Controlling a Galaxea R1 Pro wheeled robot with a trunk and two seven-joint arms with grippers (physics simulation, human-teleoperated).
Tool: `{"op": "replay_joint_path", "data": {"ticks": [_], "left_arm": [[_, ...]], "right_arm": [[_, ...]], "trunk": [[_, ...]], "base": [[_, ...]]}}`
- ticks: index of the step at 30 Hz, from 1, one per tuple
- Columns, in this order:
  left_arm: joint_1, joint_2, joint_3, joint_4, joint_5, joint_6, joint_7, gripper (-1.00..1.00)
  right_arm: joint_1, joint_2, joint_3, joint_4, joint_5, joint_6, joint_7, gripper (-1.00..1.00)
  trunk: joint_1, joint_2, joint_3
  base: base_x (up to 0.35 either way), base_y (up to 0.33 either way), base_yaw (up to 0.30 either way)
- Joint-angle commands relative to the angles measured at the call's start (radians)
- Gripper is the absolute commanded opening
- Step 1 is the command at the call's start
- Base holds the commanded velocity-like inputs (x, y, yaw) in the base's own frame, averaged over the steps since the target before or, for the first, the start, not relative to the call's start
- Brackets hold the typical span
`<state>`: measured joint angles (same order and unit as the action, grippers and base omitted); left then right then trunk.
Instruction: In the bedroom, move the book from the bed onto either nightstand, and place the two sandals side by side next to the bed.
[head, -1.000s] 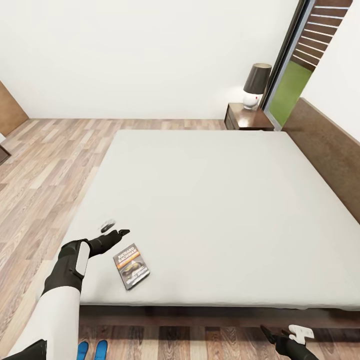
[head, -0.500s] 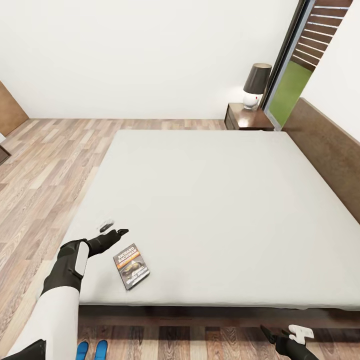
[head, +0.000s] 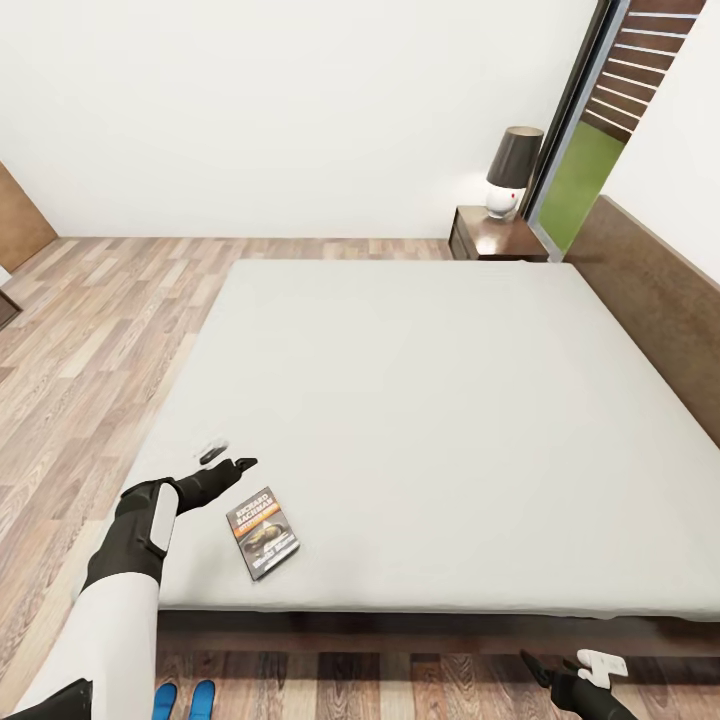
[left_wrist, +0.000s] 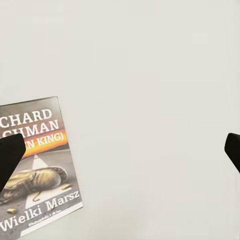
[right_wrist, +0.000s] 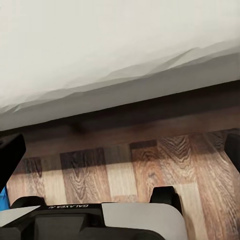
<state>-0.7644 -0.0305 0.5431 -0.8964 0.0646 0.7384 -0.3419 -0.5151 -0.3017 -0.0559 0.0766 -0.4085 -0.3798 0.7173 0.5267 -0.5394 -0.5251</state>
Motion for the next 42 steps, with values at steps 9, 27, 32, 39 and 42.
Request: {"op": "replay_joint_path", "data": {"ticks": [9, 27, 32, 39, 42], "left_arm": [[-0.001, -0.002, 0.005, -0.001, 0.006, 0.009, 0.001, 1.00], [-0.001, -0.003, 0.005, -0.001, 0.006, 0.009, 0.001, 1.00], [-0.001, -0.003, 0.005, -0.001, 0.006, 0.009, 0.001, 1.00], [-0.001, -0.003, 0.005, -0.001, 0.006, 0.009, 0.001, 1.00], [-0.001, -0.003, 0.005, -0.001, 0.006, 0.009, 0.001, 1.00]], "right_arm": [[-0.002, 0.000, -0.005, 0.005, 0.001, -0.005, 0.005, 1.00], [-0.002, 0.000, -0.005, 0.005, 0.001, -0.005, 0.006, 1.00], [-0.002, 0.000, -0.005, 0.005, 0.001, -0.005, 0.005, 1.00], [-0.002, 0.000, -0.005, 0.005, 0.001, -0.004, 0.005, 1.00], [-0.002, 0.000, -0.005, 0.005, 0.001, -0.004, 0.005, 1.00]], "trunk": [[0.000, -0.001, -0.001], [0.035, -0.064, -0.029], [0.035, -0.064, -0.029], [0.035, -0.064, -0.033], [0.035, -0.064, -0.037]], "base": [[0.000, 0.000, 0.000], [0.000, 0.000, 0.000], [0.000, 0.000, 0.000], [0.000, 0.000, 0.000], [0.000, 0.000, 0.000]]}}
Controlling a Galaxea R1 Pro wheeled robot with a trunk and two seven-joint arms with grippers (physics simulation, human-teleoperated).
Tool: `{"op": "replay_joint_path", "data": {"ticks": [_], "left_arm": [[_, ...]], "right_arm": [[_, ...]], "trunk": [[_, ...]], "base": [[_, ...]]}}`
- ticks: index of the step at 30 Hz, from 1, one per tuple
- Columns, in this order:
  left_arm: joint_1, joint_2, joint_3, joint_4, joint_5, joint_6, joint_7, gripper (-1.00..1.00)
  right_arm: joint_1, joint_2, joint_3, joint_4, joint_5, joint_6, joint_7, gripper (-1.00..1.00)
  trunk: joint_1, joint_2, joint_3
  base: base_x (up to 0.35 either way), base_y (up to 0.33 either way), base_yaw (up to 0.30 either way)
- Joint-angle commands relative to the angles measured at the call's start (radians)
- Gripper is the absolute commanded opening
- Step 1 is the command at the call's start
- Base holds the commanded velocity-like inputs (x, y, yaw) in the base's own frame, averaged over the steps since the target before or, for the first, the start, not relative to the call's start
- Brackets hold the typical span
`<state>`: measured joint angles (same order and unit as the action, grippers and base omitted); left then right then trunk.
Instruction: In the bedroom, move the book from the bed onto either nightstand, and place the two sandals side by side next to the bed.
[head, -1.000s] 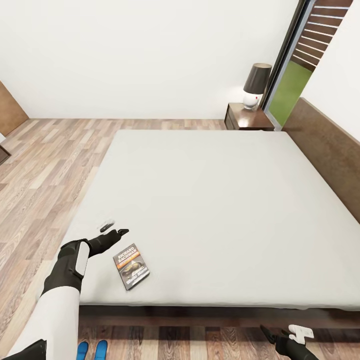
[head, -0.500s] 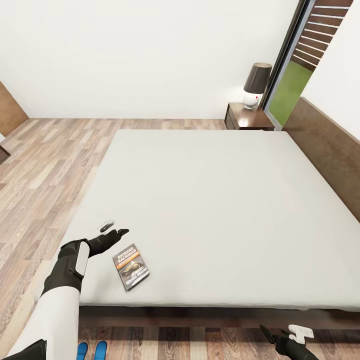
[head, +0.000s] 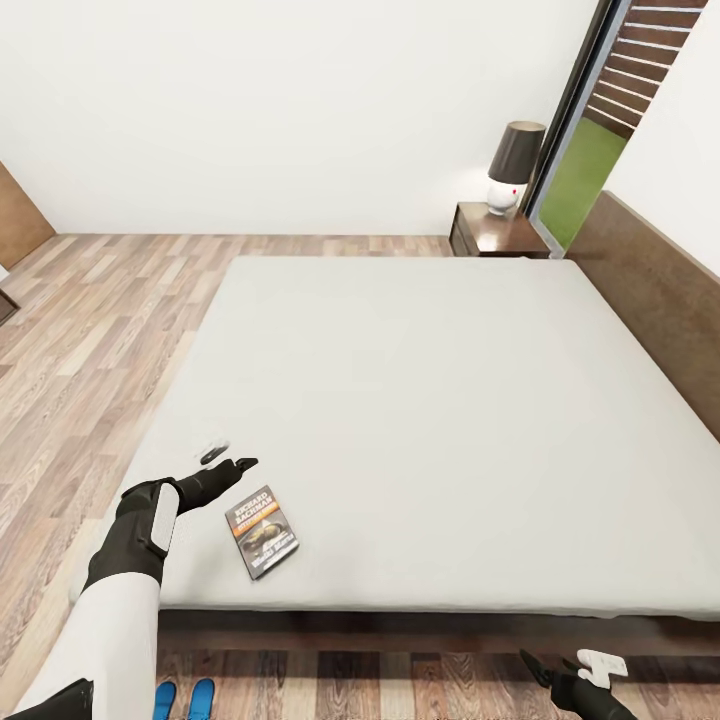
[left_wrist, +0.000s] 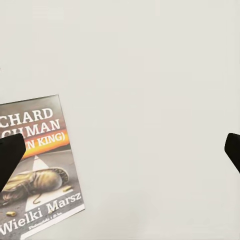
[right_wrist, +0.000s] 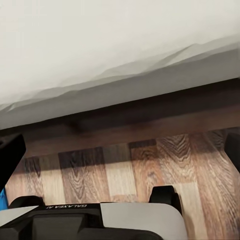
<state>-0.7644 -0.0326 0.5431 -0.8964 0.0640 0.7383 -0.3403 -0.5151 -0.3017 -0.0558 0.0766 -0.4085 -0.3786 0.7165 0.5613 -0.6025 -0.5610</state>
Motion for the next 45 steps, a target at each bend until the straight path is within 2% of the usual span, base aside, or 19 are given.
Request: {"op": "replay_joint_path", "data": {"ticks": [1, 45], "left_arm": [[-0.001, -0.001, 0.005, -0.001, 0.007, 0.009, 0.000, 1.00], [-0.001, -0.001, 0.005, -0.001, 0.007, 0.009, 0.000, 1.00]], "right_arm": [[-0.002, 0.000, -0.006, 0.005, 0.000, -0.005, 0.006, 1.00], [-0.002, 0.000, -0.006, 0.005, 0.001, -0.005, 0.005, 1.00]], "trunk": [[0.000, -0.001, -0.003], [0.000, -0.001, -0.072]], "base": [[0.000, 0.000, 0.000], [0.000, 0.000, 0.000]]}}
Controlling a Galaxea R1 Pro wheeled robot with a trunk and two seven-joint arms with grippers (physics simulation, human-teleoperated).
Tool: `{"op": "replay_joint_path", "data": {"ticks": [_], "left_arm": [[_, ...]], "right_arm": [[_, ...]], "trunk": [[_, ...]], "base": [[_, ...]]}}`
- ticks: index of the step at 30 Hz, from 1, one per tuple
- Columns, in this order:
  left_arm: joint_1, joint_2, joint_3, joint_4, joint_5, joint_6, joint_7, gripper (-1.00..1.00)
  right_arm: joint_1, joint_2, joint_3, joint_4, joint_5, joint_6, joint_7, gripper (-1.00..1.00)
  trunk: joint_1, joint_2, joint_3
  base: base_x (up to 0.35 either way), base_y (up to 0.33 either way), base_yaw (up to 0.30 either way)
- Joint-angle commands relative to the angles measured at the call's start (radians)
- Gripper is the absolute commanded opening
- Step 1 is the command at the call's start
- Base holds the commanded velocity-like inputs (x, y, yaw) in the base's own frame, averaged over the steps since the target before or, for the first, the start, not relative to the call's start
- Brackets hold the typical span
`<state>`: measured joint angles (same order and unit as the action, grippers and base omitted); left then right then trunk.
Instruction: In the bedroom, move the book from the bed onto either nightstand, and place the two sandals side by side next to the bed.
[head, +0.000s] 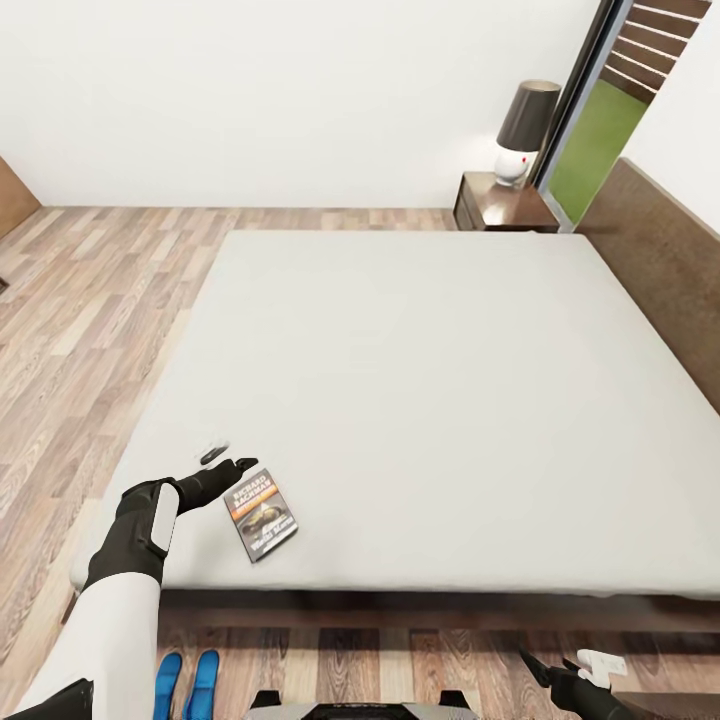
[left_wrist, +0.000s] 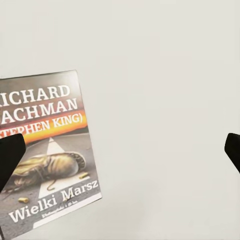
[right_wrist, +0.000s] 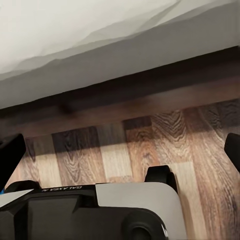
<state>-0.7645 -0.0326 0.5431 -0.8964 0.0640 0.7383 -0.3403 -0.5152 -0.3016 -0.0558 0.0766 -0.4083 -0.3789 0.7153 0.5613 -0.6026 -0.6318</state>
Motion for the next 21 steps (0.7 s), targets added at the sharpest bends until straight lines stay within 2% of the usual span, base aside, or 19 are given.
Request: {"op": "replay_joint_path", "data": {"ticks": [1, 21], "left_arm": [[-0.001, -0.001, 0.005, -0.001, 0.007, 0.009, 0.000, 1.00], [-0.001, -0.003, 0.004, -0.001, 0.007, 0.009, 0.000, 1.00]], "right_arm": [[-0.002, 0.000, -0.006, 0.005, 0.000, -0.005, 0.006, 1.00], [-0.002, 0.000, -0.006, 0.005, 0.001, -0.005, 0.006, 1.00]], "trunk": [[0.000, -0.001, -0.003], [0.000, -0.001, -0.034]], "base": [[0.000, 0.000, 0.000], [0.000, 0.000, 0.000]]}}
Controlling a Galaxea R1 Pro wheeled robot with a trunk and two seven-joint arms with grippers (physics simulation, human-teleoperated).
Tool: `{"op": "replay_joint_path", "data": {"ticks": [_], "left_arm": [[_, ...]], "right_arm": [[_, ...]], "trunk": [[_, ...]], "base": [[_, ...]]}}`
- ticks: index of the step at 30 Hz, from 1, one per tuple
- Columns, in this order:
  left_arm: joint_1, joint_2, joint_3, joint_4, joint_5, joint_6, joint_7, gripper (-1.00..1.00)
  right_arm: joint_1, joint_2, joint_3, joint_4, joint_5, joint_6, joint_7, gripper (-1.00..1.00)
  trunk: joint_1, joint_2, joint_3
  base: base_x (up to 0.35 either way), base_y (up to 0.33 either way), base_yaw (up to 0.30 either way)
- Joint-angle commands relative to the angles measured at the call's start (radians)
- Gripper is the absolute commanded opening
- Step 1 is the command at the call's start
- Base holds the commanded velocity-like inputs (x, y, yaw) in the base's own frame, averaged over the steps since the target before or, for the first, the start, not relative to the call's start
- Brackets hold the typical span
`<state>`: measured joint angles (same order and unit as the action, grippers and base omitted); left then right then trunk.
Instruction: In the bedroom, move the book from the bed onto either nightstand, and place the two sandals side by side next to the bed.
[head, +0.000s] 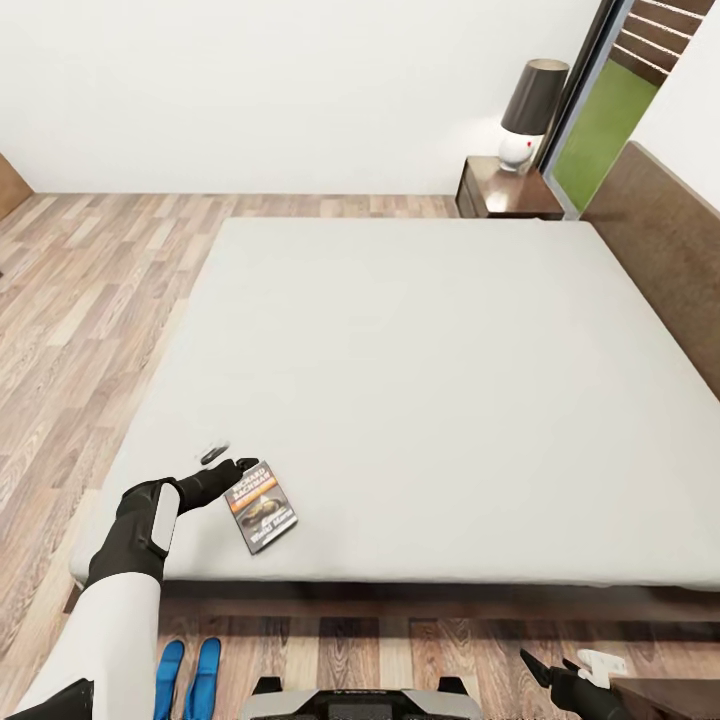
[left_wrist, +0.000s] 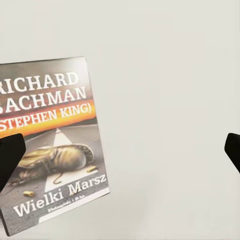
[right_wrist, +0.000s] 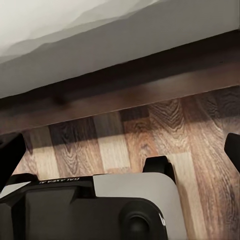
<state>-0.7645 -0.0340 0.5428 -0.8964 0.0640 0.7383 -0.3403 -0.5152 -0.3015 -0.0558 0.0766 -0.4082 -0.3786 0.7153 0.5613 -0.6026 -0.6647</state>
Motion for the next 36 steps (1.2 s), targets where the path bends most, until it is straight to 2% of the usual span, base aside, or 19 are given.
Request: {"op": "replay_joint_path", "data": {"ticks": [1, 17, 20, 23, 25, 27, 29, 33, 36], "left_arm": [[-0.001, -0.001, 0.004, -0.001, 0.007, 0.009, 0.000, 1.00], [-0.001, -0.002, 0.003, -0.001, 0.007, 0.009, 0.000, 1.00], [-0.001, -0.011, 0.001, 0.019, 0.007, 0.001, 0.000, 1.00], [-0.003, -0.019, -0.018, 0.036, 0.006, -0.009, 0.001, 1.00], [-0.009, -0.022, -0.056, 0.040, 0.006, -0.009, 0.002, 1.00], [-0.035, -0.025, -0.098, 0.042, 0.007, -0.006, 0.016, 1.00], [-0.089, -0.027, -0.123, 0.048, 0.008, 0.020, 0.054, 1.00], [-0.162, -0.029, -0.137, 0.049, 0.011, 0.098, 0.135, 1.00], [-0.227, -0.027, -0.140, 0.047, 0.012, 0.129, 0.159, 1.00]], "right_arm": [[-0.002, 0.000, -0.006, 0.005, 0.000, -0.005, 0.006, 1.00], [-0.002, 0.000, -0.006, 0.005, 0.000, -0.005, 0.007, 1.00], [-0.002, 0.000, -0.006, 0.005, 0.000, -0.005, 0.006, 1.00], [-0.002, -0.001, -0.006, 0.005, 0.000, -0.005, 0.006, 1.00], [-0.002, -0.001, -0.006, 0.005, 0.000, -0.005, 0.007, 1.00], [-0.002, -0.001, -0.006, 0.005, 0.000, -0.005, 0.007, 1.00], [-0.002, -0.001, -0.006, 0.005, 0.000, -0.005, 0.007, 1.00], [-0.002, -0.001, -0.006, 0.005, 0.001, -0.006, 0.007, 1.00], [-0.002, 0.000, -0.006, 0.005, 0.002, -0.005, 0.007, 1.00]], "trunk": [[0.000, -0.001, -0.002], [0.000, -0.001, -0.006], [0.000, -0.001, -0.006], [0.000, -0.001, -0.006], [0.000, -0.001, -0.006], [0.000, -0.001, -0.006], [0.000, -0.001, -0.006], [0.000, -0.001, -0.006], [0.000, -0.001, -0.006]], "base": [[0.000, 0.000, 0.000], [0.000, 0.000, 0.000], [0.000, 0.000, 0.000], [0.000, 0.000, 0.000], [0.000, 0.000, 0.000], [0.000, 0.000, 0.000], [0.000, 0.000, 0.000], [0.000, 0.000, 0.000], [0.000, 0.000, 0.000]]}}
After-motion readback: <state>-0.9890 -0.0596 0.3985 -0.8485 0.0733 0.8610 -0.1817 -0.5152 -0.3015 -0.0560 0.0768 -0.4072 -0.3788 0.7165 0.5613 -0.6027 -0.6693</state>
